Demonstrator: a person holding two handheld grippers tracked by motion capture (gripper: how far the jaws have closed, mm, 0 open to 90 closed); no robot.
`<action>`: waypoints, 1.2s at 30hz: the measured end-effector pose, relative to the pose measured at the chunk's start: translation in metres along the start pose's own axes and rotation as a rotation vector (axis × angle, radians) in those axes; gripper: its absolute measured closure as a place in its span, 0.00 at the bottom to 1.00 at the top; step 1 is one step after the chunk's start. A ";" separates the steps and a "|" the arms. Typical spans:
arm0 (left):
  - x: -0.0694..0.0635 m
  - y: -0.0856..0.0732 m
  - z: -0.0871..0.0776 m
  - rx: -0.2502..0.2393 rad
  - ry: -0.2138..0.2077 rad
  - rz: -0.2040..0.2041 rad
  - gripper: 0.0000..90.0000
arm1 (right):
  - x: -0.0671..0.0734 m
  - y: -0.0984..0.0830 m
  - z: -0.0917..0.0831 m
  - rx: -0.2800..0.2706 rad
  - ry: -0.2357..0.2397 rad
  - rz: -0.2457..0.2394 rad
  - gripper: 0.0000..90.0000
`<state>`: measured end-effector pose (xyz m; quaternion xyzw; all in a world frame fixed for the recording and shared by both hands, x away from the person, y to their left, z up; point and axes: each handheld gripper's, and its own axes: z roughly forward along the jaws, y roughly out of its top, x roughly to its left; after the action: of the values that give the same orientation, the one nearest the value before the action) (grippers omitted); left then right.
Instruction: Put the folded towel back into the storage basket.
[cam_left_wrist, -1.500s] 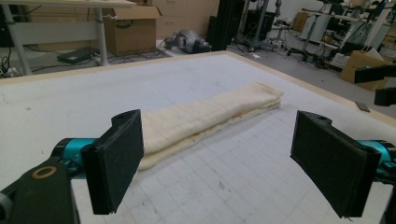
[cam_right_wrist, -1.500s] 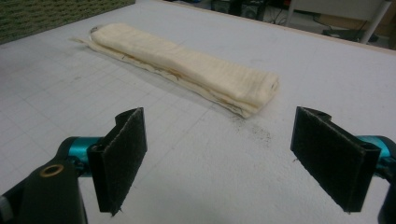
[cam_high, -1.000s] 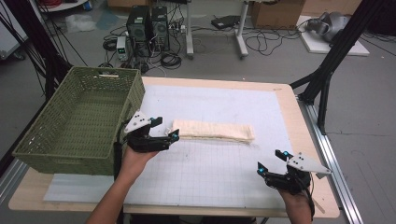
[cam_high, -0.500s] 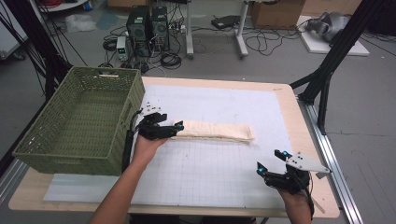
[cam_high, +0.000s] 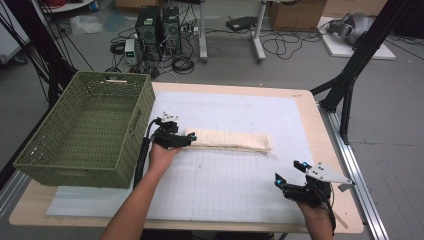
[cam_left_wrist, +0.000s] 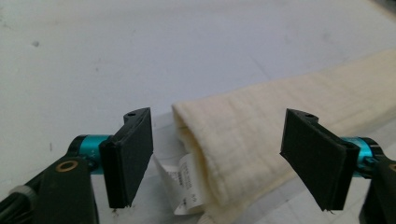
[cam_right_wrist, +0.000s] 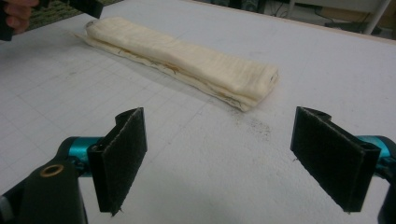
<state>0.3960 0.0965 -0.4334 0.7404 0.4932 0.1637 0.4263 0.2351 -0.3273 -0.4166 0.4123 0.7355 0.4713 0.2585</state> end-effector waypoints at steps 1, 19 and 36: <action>0.001 -0.001 0.002 0.008 0.006 0.002 0.32 | 0.000 0.000 0.000 0.000 0.000 0.003 0.19; -0.015 -0.009 0.010 0.083 0.010 0.156 0.71 | -0.002 -0.002 0.003 0.021 -0.008 0.013 0.19; -0.016 -0.008 -0.018 0.011 -0.104 0.107 0.91 | -0.005 0.008 0.014 0.001 -0.026 0.042 0.18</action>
<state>0.3717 0.0918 -0.4268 0.7757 0.4309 0.1447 0.4378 0.2514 -0.3227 -0.4150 0.4340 0.7234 0.4711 0.2578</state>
